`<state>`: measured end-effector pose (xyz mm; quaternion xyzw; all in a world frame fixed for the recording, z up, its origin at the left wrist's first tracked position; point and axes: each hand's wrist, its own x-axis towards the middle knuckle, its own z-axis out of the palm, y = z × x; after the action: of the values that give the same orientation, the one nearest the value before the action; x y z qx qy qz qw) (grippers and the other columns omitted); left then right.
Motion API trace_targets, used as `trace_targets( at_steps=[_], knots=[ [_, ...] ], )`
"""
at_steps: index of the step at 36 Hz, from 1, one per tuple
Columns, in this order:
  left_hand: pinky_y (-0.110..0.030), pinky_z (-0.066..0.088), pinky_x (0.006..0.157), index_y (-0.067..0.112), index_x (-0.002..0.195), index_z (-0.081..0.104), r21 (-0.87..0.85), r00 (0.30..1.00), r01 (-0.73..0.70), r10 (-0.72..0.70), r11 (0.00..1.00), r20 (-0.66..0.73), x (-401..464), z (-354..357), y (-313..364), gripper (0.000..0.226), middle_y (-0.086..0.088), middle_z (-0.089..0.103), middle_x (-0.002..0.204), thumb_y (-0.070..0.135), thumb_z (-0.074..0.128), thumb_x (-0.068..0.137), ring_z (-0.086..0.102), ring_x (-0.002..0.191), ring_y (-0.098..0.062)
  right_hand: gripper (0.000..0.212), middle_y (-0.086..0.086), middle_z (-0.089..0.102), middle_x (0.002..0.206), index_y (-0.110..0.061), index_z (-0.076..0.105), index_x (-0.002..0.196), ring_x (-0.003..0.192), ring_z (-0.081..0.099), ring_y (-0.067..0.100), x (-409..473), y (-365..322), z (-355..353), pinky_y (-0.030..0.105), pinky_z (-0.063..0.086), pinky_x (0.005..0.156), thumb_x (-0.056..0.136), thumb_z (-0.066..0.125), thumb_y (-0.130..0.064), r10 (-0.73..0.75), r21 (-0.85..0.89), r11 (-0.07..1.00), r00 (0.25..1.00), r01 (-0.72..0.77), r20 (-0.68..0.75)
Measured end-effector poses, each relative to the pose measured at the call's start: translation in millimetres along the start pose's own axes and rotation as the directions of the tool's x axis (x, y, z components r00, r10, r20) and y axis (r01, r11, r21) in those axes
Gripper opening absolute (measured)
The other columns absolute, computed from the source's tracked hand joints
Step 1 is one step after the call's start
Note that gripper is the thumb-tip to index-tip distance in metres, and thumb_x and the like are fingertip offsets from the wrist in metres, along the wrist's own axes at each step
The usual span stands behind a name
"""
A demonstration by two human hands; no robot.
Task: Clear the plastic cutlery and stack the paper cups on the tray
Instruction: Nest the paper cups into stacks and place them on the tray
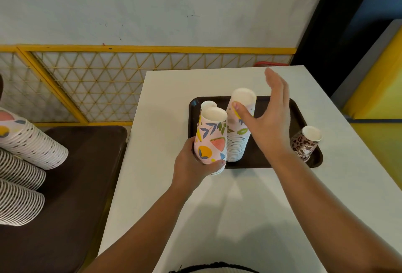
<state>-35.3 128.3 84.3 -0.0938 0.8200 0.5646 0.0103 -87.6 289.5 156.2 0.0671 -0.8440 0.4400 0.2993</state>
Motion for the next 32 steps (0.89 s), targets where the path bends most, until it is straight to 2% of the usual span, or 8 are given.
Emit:
trace_targets(
  at_steps=[2, 4, 6, 9, 12, 16, 25, 32],
  knots=[
    [-0.005, 0.047, 0.063, 0.021, 0.11, 0.055, -0.006, 1.0, -0.01, 0.009, 1.0, -0.011, 0.5, -0.8, 1.3, 0.065, 0.012, 0.064, 0.096, 0.023, 0.089, 0.055, 0.061, 0.084, 0.0, 0.07, 0.004, 0.048, 0.128, -0.009, 0.041, 0.133, 0.114, 0.045, 0.002, -11.4, -6.5, 1.3, 0.003, 0.033, 0.092, 0.076, 0.067, -0.042, -0.04, 0.073, 0.997, 0.999, 0.039, 0.023],
    [-0.008, 0.047, 0.063, 0.021, 0.11, 0.056, -0.018, 1.0, -0.012, 0.012, 1.0, -0.013, 1.4, -0.6, 1.9, 0.064, 0.012, 0.065, 0.095, 0.022, 0.089, 0.055, 0.061, 0.084, -0.001, 0.064, -0.006, 0.053, 0.12, -0.015, 0.046, 0.129, 0.107, 0.051, -0.002, -22.7, -11.4, 5.9, 0.005, 0.038, 0.089, 0.076, 0.07, -0.039, 0.0, 0.142, 0.99, 0.987, -0.024, 0.163],
    [-0.01, 0.047, 0.064, 0.021, 0.11, 0.056, -0.026, 1.0, -0.016, 0.015, 1.0, -0.011, 2.0, 0.0, 3.3, 0.063, 0.011, 0.066, 0.096, 0.024, 0.089, 0.056, 0.062, 0.083, -0.001, 0.063, -0.013, 0.055, 0.118, -0.023, 0.044, 0.129, 0.107, 0.053, -0.004, -32.2, -13.1, 12.6, 0.006, 0.04, 0.088, 0.075, 0.075, -0.034, 0.057, 0.146, 0.982, 0.931, -0.117, 0.361],
    [-0.008, 0.046, 0.063, 0.025, 0.107, 0.056, -0.061, 1.0, -0.024, 0.024, 0.998, -0.009, 1.3, -0.1, 6.3, 0.058, 0.014, 0.067, 0.093, 0.023, 0.088, 0.059, 0.063, 0.08, 0.005, 0.069, -0.005, 0.054, 0.124, -0.026, 0.038, 0.128, 0.112, 0.053, 0.008, -40.6, -9.0, 22.9, 0.021, 0.046, 0.093, 0.072, 0.077, -0.035, 0.111, 0.102, 0.975, 0.836, -0.195, 0.537],
    [-0.011, 0.049, 0.069, 0.024, 0.113, 0.054, -0.103, 0.999, -0.04, 0.042, 0.994, 0.02, 0.4, -0.5, 6.4, 0.065, 0.015, 0.068, 0.1, 0.018, 0.089, 0.059, 0.064, 0.084, 0.007, 0.076, -0.004, 0.053, 0.126, -0.025, 0.033, 0.133, 0.113, 0.052, 0.01, -41.9, -7.0, 26.3, 0.025, 0.045, 0.094, 0.072, 0.078, -0.034, 0.139, 0.091, 0.97, 0.822, -0.225, 0.552],
    [-0.014, 0.052, 0.077, 0.026, 0.121, 0.049, -0.077, 0.996, -0.072, 0.076, 0.994, 0.051, -0.3, -0.1, 3.7, 0.081, 0.017, 0.065, 0.109, 0.018, 0.092, 0.053, 0.063, 0.095, 0.003, 0.064, -0.007, 0.058, 0.116, -0.024, 0.041, 0.126, 0.105, 0.056, 0.008, -36.4, -9.3, 22.3, 0.024, 0.047, 0.089, 0.074, 0.076, -0.03, 0.165, 0.088, 0.964, 0.828, -0.249, 0.535],
    [-0.009, 0.05, 0.071, 0.024, 0.114, 0.055, -0.075, 0.998, -0.045, 0.048, 0.996, 0.043, 2.0, 0.4, 6.3, 0.069, 0.014, 0.068, 0.102, 0.024, 0.091, 0.055, 0.064, 0.09, 0.004, 0.06, -0.01, 0.059, 0.107, -0.02, 0.042, 0.124, 0.099, 0.059, 0.009, -30.3, -13.3, 18.3, 0.025, 0.049, 0.086, 0.075, 0.075, -0.031, 0.16, 0.07, 0.971, 0.844, -0.227, 0.512],
    [-0.008, 0.049, 0.068, 0.027, 0.108, 0.056, -0.107, 0.998, -0.033, 0.039, 0.994, 0.053, 0.2, -2.6, 9.1, 0.063, 0.016, 0.068, 0.099, 0.017, 0.09, 0.056, 0.064, 0.088, 0.005, 0.062, -0.018, 0.058, 0.104, -0.023, 0.04, 0.128, 0.094, 0.056, -0.001, -26.4, -11.6, 16.1, 0.002, 0.042, 0.076, 0.076, 0.073, -0.028, 0.128, 0.107, 0.971, 0.846, -0.212, 0.517]
  ],
)
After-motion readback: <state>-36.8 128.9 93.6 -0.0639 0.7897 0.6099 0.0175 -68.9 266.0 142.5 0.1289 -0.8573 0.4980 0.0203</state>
